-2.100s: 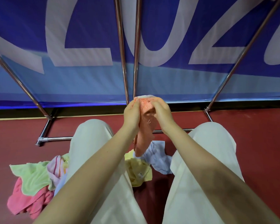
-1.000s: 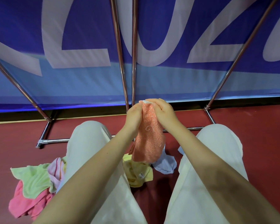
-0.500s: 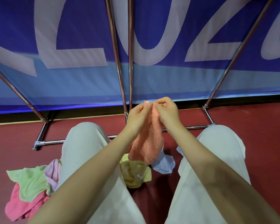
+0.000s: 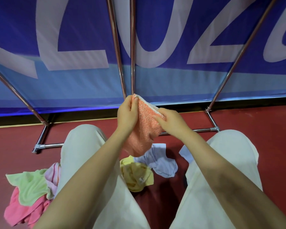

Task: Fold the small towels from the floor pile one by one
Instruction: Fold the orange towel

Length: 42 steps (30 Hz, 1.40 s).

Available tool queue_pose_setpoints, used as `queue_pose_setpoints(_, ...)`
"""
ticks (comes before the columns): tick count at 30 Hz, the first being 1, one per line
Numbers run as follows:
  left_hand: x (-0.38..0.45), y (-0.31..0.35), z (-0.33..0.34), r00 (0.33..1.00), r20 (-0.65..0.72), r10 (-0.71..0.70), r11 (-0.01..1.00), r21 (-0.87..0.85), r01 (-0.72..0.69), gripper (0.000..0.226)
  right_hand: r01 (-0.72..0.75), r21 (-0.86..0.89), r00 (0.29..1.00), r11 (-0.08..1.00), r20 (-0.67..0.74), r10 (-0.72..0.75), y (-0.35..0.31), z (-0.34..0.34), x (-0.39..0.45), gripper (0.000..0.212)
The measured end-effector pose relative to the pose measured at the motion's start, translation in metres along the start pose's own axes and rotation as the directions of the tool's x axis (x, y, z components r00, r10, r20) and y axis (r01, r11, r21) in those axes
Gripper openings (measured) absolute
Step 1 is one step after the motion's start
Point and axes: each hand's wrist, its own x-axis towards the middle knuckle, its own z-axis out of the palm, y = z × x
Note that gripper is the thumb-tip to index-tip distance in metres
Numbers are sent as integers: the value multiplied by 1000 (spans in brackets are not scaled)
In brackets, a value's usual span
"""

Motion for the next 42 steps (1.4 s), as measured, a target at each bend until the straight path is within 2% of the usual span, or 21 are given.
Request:
queue_pose_setpoints(4,2,2,-9,997,0,82,993,80,-82,17,-4,203,987,979,-156,37,-8,-11,-4,16)
queue_pose_setpoints(6,2,1,-9,993,12,120,988,97,-121,17,-9,228,976,974,-209,58,-10,-17,-8,14)
queue_pose_setpoints(10,-5,2,-4,992,4,126,992,16,-126,19,-33,69,974,997,-221,47,-4,-26,-12,14)
queue_pose_setpoints(15,-13,9,1,983,61,171,984,-68,-167,15,-176,-62,978,982,-122,168,14,-25,-8,31)
queue_pose_setpoints(19,-20,16,7,966,165,200,978,-100,-185,15,-247,-74,966,966,-101,239,20,-18,-6,13)
queue_pose_setpoints(22,-23,18,8,964,201,174,974,-183,-137,16,-294,30,944,955,-149,295,22,-15,-1,27)
queue_pose_setpoints(25,-23,21,9,965,207,162,965,-237,-111,19,-283,111,916,953,-262,303,24,-13,2,15)
queue_pose_setpoints(27,-20,22,9,974,169,150,957,-271,-101,21,-275,155,903,949,-296,311,24,-13,3,19)
queue_pose_setpoints(29,-15,20,8,984,128,122,949,-304,-78,23,-279,239,911,930,-241,335,24,-13,7,29)
queue_pose_setpoints(31,-11,17,6,991,105,80,945,-324,-42,21,-292,347,917,891,-164,364,22,-14,10,28)
queue_pose_setpoints(36,-4,14,2,1000,23,11,953,-304,-3,21,-250,452,903,856,-210,374,16,-13,12,18)
queue_pose_setpoints(39,3,10,-1,999,-25,-21,951,-309,12,21,-198,550,920,812,-181,347,13,-15,11,18)
queue_pose_setpoints(42,7,8,-5,997,-70,-44,951,-310,20,21,-180,673,929,718,-124,349,9,-16,8,15)
